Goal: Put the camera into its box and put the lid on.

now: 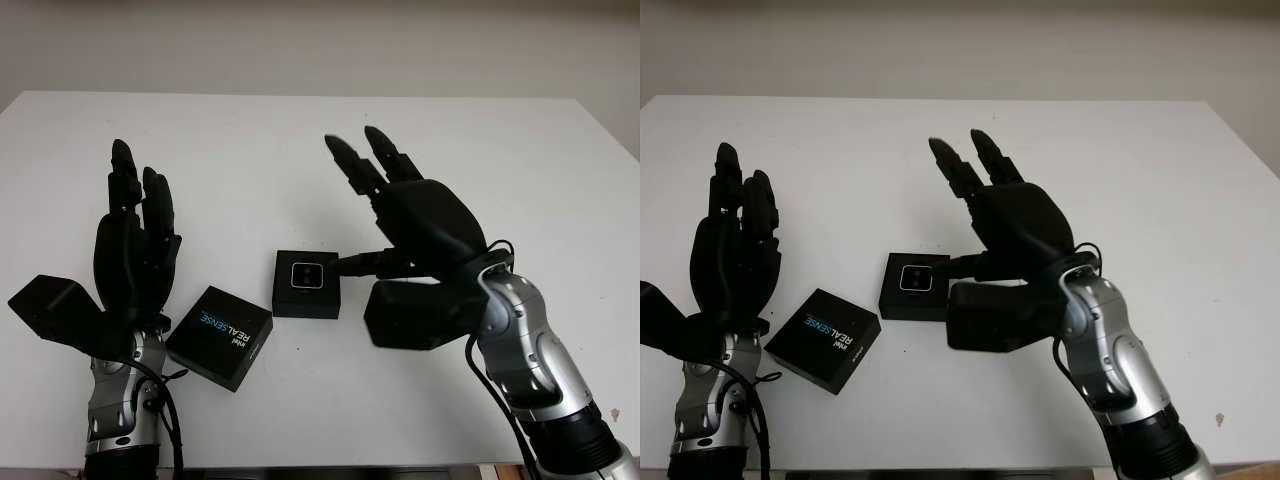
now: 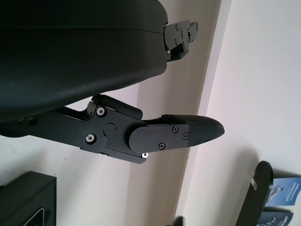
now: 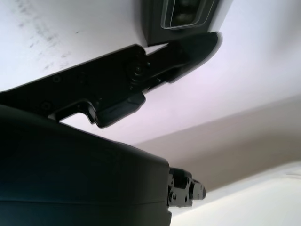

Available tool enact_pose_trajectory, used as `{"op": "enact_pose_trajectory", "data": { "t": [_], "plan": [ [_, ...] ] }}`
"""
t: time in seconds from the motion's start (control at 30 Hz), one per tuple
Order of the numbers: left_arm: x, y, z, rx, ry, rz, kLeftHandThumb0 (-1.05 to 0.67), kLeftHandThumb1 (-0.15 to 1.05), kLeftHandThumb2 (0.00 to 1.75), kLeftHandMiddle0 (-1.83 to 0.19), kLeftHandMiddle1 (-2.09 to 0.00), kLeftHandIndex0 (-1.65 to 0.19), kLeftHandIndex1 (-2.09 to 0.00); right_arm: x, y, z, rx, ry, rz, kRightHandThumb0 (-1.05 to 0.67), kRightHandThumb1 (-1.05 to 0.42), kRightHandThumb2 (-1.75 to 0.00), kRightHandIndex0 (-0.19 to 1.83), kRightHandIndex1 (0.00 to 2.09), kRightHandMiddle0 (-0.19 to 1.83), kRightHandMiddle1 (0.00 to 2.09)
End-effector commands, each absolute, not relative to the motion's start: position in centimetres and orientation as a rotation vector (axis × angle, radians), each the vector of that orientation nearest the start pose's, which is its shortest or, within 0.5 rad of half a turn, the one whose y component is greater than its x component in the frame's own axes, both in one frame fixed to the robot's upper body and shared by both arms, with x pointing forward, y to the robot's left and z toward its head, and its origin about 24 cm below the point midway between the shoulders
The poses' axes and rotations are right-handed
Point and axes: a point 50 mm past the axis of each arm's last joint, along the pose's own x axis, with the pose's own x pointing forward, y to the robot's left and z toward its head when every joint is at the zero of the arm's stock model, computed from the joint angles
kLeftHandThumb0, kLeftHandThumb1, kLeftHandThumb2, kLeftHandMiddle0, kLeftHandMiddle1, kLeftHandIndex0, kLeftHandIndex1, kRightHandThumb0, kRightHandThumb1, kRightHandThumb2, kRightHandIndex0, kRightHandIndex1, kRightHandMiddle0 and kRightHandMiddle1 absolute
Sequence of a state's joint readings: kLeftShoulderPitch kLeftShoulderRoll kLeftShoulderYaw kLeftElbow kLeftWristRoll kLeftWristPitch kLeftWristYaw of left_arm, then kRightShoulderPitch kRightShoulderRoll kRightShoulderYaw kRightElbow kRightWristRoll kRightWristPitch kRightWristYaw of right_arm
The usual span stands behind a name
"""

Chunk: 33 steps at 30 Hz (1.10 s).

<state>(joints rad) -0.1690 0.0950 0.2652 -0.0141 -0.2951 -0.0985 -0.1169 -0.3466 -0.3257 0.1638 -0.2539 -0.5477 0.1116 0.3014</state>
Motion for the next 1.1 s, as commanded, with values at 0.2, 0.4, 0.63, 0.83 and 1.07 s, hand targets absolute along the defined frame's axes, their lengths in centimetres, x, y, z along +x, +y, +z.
{"op": "enact_pose_trajectory", "data": {
  "t": [0.2, 0.4, 0.63, 0.83, 1.07],
  "plan": [
    [26.3, 23.1, 12.4, -0.092, -0.409, 0.083, -0.6, 1.05, 0.31, 0.15, -0.03, 0.14, -0.03, 30.9, -14.7, 16.6, -0.56, -0.313, 0.258, -0.77, -1.05, -0.34, -0.08, 0.08, -0.07, 0.08],
    [25.6, 24.9, 15.0, 0.272, -0.417, 0.049, -0.55, 1.05, 0.17, -0.38, -0.15, -0.26, -0.21, 32.8, -15.5, 14.9, -0.282, -0.212, 0.302, -0.72, -1.05, -0.56, -0.09, 0.06, -0.09, 0.05],
    [25.5, 26.2, 18.1, 0.813, -0.247, -0.337, -0.75, 0.96, 0.05, -0.15, -0.02, -0.13, -0.08, 33.5, -16.3, 13.8, -0.084, -0.133, 0.308, -0.69, -1.05, -0.65, -0.17, 0.02, -0.19, 0.01],
    [25.8, 25.1, 19.5, 1.042, -0.166, -0.577, -0.7, 0.87, 0.04, 0.0, -0.02, -0.03, -0.03, 33.6, -16.6, 13.4, -0.095, -0.122, 0.285, -0.68, -1.05, -0.66, -0.19, 0.03, -0.19, 0.01],
    [26.2, 23.4, 19.3, 1.246, -0.114, -0.77, -0.65, 0.82, 0.04, 0.05, -0.04, 0.03, -0.03, 33.7, -16.8, 13.5, -0.059, -0.11, 0.233, -0.69, -1.05, -0.69, -0.17, 0.04, -0.17, 0.04]
  ]
}}
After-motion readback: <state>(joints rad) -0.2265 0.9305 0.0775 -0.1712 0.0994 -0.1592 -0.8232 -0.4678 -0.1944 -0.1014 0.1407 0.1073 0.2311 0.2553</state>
